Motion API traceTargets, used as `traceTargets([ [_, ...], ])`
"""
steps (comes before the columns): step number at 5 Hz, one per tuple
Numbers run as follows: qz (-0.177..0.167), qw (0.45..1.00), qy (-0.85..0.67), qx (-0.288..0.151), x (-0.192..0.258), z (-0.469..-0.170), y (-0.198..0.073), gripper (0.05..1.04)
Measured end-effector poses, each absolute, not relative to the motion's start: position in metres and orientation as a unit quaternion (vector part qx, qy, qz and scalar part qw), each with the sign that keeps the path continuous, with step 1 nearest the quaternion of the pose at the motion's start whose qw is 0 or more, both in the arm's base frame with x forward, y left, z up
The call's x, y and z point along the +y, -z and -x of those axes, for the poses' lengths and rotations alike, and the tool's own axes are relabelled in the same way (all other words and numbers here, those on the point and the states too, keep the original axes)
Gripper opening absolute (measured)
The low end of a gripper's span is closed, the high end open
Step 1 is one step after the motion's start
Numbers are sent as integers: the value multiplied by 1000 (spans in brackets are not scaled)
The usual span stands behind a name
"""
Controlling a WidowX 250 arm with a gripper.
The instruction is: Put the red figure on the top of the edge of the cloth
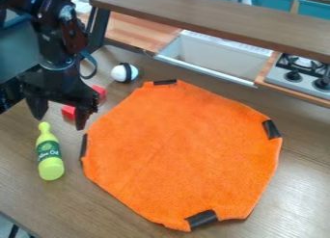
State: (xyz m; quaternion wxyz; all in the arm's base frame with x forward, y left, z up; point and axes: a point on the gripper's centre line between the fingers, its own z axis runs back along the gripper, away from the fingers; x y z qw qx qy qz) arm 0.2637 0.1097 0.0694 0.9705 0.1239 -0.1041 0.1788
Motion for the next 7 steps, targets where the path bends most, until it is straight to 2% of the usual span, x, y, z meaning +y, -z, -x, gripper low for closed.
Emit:
traceTargets([
  [1, -123, 972, -177, -92, 109, -262, -62, 999],
  [4, -85, 977, -105, -164, 145, -323, -36, 999],
  [6, -52, 970, -86, -220, 158, -344, -35, 999],
  [7, -50, 971, -81, -221, 160, -352, -32, 999],
])
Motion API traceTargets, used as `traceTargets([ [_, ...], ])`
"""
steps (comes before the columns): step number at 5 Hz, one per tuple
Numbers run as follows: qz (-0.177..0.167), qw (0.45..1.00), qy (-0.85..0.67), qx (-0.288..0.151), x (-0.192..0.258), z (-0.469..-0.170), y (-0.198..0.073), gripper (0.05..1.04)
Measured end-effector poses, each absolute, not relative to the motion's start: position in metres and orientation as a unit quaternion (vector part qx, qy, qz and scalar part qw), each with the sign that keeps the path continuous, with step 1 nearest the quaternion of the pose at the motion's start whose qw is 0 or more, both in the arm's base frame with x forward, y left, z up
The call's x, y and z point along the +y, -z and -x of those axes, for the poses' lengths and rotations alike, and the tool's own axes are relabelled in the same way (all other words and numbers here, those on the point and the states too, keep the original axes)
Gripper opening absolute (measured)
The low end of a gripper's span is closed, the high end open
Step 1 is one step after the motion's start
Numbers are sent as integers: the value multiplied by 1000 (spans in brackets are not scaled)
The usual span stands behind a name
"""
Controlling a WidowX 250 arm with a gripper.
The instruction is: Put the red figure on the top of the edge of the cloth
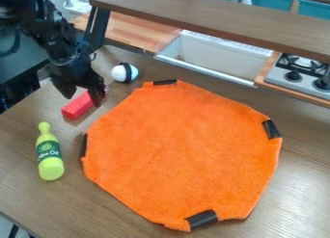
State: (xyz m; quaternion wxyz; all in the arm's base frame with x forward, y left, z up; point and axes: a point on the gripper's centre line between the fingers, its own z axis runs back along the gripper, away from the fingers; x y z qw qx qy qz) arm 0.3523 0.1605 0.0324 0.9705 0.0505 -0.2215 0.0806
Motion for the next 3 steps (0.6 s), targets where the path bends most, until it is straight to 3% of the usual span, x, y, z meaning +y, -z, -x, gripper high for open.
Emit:
traceTargets([
  [3, -89, 970, -108, -198, 181, -365, -24, 999],
])
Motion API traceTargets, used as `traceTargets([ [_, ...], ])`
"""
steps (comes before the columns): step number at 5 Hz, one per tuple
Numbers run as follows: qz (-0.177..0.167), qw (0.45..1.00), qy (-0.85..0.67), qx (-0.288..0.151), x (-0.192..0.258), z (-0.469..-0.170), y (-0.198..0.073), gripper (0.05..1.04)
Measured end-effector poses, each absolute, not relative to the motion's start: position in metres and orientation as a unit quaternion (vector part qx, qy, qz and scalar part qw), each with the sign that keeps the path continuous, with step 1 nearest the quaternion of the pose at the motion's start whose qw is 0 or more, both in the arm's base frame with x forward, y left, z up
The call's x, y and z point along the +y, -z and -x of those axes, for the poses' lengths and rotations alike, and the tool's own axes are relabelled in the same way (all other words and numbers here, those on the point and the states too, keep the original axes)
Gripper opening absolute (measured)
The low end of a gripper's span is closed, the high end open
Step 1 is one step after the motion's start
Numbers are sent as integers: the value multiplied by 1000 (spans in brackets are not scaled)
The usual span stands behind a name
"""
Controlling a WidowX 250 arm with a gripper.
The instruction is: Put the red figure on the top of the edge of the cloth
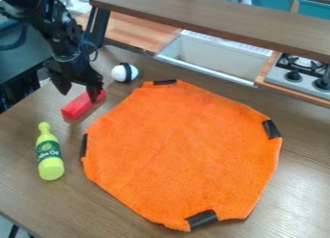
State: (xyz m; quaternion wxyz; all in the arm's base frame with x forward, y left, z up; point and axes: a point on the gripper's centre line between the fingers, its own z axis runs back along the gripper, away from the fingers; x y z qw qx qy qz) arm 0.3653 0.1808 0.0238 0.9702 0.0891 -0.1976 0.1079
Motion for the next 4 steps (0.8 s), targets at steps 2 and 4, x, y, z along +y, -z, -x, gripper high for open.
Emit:
traceTargets([
  [2, -107, 971, -111, -181, 185, -367, -8, 999],
  [4, -97, 973, -117, -176, 184, -374, 1, 967],
])
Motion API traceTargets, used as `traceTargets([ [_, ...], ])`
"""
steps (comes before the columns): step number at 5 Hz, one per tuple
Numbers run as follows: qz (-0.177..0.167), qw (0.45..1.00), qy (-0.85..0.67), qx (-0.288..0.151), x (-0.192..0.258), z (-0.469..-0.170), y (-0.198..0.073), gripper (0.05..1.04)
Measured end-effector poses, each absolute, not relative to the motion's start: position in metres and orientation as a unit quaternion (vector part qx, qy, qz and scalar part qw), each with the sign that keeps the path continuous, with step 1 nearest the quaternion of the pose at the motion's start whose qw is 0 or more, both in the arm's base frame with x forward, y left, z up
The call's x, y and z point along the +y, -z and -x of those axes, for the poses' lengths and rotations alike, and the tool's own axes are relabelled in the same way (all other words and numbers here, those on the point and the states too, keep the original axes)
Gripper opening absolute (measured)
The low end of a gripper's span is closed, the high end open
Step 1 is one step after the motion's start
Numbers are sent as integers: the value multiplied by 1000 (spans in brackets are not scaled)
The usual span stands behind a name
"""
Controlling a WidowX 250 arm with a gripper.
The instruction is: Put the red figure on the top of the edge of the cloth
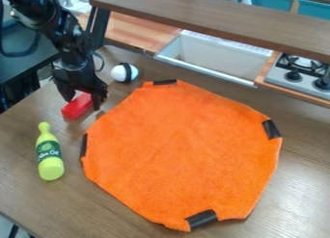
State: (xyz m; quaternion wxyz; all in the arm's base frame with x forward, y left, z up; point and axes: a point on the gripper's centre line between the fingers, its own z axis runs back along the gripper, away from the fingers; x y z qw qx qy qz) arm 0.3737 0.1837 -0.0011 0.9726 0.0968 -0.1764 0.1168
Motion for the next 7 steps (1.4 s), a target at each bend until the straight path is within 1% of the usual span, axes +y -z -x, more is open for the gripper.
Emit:
traceTargets([
  [1, -94, 972, -116, -180, 184, -375, 0, 694],
  [2, -94, 972, -118, -181, 184, -375, 0, 505],
  [3, -92, 972, -118, -178, 181, -371, 1, 504],
  [4, -112, 968, -111, -195, 173, -370, -17, 504],
  [5, -115, 963, -87, -227, 158, -369, -37, 504],
  [6, -115, 959, -50, -252, 142, -366, -47, 504],
  [7, -88, 957, 37, -274, 103, -365, -38, 504],
])
